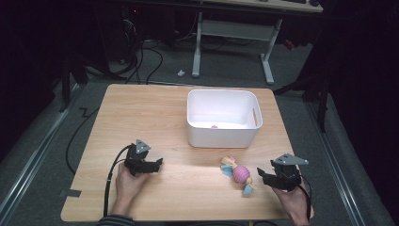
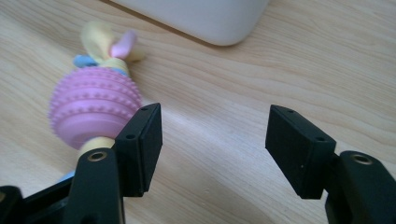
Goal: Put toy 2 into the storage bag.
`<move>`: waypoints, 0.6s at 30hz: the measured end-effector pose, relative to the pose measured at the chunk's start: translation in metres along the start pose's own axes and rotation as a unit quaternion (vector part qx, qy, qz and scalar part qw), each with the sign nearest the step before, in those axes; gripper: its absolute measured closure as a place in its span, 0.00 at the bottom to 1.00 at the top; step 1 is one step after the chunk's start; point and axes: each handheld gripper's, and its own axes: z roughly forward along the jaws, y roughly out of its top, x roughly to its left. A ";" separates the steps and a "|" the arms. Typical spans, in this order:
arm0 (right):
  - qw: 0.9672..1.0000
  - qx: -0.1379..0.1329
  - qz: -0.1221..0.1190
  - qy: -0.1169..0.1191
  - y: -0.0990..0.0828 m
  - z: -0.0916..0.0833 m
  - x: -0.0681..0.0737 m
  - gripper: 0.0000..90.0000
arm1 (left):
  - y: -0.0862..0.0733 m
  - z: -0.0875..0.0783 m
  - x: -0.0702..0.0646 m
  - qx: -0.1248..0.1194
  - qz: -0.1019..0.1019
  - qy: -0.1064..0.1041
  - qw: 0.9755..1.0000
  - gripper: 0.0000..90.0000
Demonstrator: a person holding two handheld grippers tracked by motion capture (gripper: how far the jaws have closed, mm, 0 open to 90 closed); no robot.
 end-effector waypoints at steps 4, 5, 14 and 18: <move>1.000 -0.001 -0.010 0.019 0.008 -0.005 0.007 0.40 | 0.000 0.000 0.000 0.000 0.000 0.000 1.000 0.18; 1.000 -0.001 -0.015 0.022 0.010 -0.005 0.009 0.40 | 0.000 0.000 0.000 0.000 0.000 0.000 1.000 0.18; 0.996 0.029 -0.062 0.062 0.034 0.000 0.033 0.34 | 0.000 0.000 0.000 0.000 0.000 0.000 1.000 0.19; 0.994 0.038 -0.077 0.074 0.039 0.009 0.042 0.32 | 0.000 0.000 0.000 0.000 -0.001 -0.001 1.000 0.19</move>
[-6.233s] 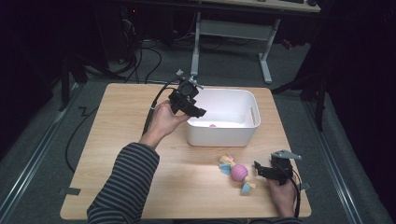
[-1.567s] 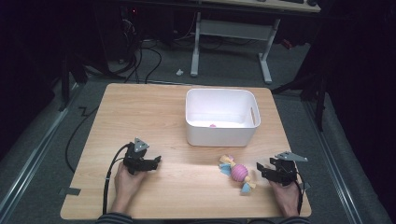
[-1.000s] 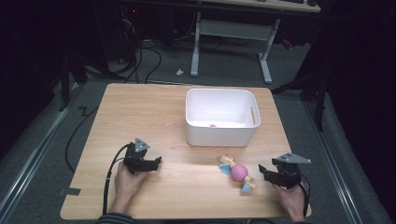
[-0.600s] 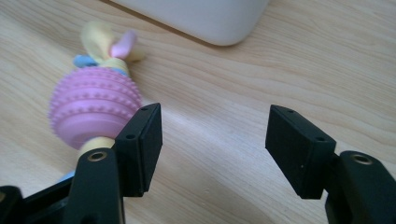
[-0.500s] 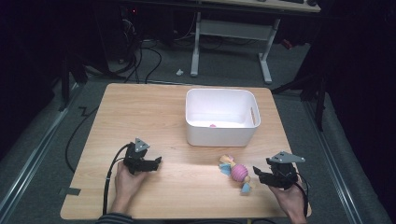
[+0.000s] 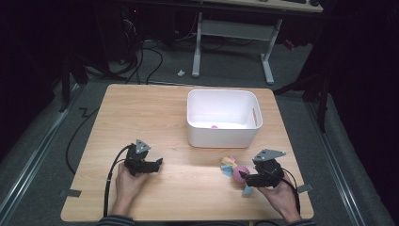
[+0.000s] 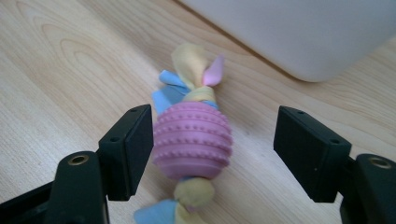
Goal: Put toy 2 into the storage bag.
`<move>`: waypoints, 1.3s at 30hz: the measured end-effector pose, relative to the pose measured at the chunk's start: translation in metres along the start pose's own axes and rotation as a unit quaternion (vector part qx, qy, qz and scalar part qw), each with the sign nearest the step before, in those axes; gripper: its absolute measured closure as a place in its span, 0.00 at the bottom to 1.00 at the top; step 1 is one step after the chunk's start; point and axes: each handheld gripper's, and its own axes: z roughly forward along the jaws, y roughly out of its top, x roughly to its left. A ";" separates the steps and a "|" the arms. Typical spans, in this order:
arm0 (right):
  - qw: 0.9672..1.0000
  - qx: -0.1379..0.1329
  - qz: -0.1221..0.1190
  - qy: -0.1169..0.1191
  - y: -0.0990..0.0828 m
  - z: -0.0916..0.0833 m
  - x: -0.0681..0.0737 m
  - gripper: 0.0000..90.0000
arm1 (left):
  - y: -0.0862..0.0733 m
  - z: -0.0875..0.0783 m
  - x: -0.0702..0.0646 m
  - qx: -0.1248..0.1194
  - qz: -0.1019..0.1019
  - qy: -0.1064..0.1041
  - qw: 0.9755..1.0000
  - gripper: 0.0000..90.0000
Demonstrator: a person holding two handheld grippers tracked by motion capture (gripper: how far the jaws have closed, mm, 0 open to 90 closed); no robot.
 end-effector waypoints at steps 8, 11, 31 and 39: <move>0.998 0.058 0.005 0.016 0.005 0.027 0.002 0.29 | 0.000 0.000 0.000 0.001 0.003 0.000 1.000 0.17; 0.998 0.062 0.016 0.026 0.005 0.031 0.001 0.28 | 0.000 0.000 0.000 0.001 0.002 -0.002 1.000 0.17; 0.993 0.105 -0.016 0.045 0.005 0.044 0.012 0.37 | 0.000 0.000 0.000 0.002 0.003 -0.002 1.000 0.16; 0.995 0.085 -0.023 0.045 0.007 0.034 0.012 0.38 | 0.000 0.000 0.000 0.002 0.003 -0.002 1.000 0.16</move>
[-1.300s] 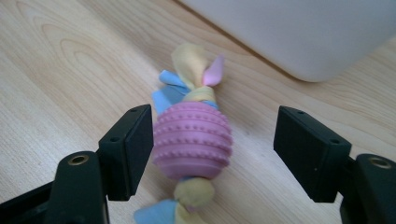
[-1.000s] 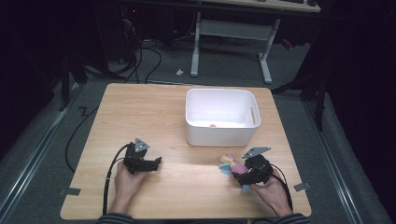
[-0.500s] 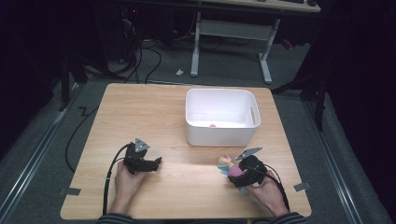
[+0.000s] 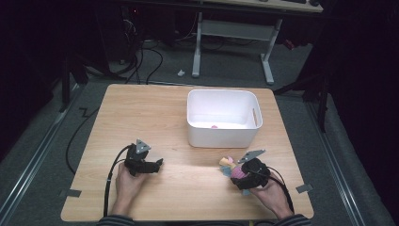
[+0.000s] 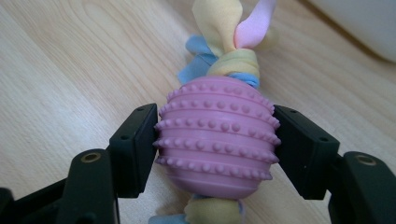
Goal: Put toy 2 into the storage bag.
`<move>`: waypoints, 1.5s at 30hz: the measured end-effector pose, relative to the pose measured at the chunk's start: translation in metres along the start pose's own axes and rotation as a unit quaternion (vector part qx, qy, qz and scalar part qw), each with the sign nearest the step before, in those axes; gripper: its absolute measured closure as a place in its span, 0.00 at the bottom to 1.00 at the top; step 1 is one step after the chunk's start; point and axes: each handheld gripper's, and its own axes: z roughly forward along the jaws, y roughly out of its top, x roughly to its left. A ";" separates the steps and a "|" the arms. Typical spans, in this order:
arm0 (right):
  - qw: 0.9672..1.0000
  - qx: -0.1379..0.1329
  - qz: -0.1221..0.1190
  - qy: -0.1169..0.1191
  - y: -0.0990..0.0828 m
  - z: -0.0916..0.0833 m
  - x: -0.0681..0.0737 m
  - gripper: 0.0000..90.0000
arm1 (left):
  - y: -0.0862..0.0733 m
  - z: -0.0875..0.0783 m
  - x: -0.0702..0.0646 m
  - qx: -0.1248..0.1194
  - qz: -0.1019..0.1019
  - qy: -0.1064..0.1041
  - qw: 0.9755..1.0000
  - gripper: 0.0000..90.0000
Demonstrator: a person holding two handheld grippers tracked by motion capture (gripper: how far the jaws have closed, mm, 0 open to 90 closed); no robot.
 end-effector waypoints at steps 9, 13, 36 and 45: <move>0.999 -0.049 -0.004 -0.006 0.007 -0.030 -0.009 0.38 | 0.000 0.000 0.000 0.000 0.001 0.000 1.000 0.16; 0.997 -0.072 -0.011 -0.014 0.013 -0.045 -0.012 0.38 | 0.000 0.000 0.000 0.001 0.001 0.001 1.000 0.16; 0.986 -0.158 -0.023 -0.042 0.072 -0.124 -0.054 0.39 | 0.000 0.000 -0.001 0.000 0.002 0.000 1.000 0.17; 0.987 -0.149 -0.018 -0.059 0.101 -0.111 -0.073 0.38 | 0.000 0.000 -0.001 0.000 0.002 0.001 1.000 0.17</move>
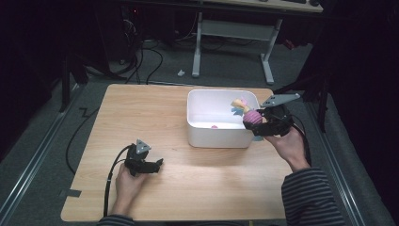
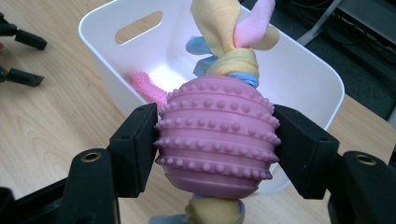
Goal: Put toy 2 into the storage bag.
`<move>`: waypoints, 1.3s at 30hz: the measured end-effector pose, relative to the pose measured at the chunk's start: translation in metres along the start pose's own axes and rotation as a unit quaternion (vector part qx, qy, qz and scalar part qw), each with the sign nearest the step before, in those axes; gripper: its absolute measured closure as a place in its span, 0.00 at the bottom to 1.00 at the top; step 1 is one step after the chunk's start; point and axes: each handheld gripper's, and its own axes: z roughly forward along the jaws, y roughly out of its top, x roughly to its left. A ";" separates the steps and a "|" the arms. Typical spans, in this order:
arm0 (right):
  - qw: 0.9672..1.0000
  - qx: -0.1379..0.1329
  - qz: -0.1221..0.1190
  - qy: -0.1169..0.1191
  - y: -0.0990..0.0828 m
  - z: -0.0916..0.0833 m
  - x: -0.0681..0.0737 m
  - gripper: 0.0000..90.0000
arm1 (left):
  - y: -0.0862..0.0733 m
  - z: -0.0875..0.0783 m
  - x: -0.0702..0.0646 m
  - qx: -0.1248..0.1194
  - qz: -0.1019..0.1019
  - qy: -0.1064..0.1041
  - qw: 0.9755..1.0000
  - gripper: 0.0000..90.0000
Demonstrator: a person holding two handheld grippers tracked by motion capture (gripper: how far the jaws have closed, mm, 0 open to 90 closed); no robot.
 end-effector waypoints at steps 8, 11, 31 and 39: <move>1.000 0.013 -0.004 -0.006 0.016 0.026 -0.006 0.38 | 0.000 0.000 0.000 0.001 0.000 0.000 1.000 0.17; 1.000 0.018 -0.007 -0.004 0.020 0.034 -0.006 0.38 | 0.000 0.000 0.000 0.001 0.000 0.000 1.000 0.17; 0.997 0.062 -0.033 0.037 0.023 0.076 0.011 0.38 | 0.000 0.000 0.000 0.000 -0.001 0.000 1.000 0.17; 0.997 0.055 -0.012 0.047 0.023 0.075 0.008 0.32 | 0.000 0.000 0.000 0.000 -0.001 0.000 1.000 0.17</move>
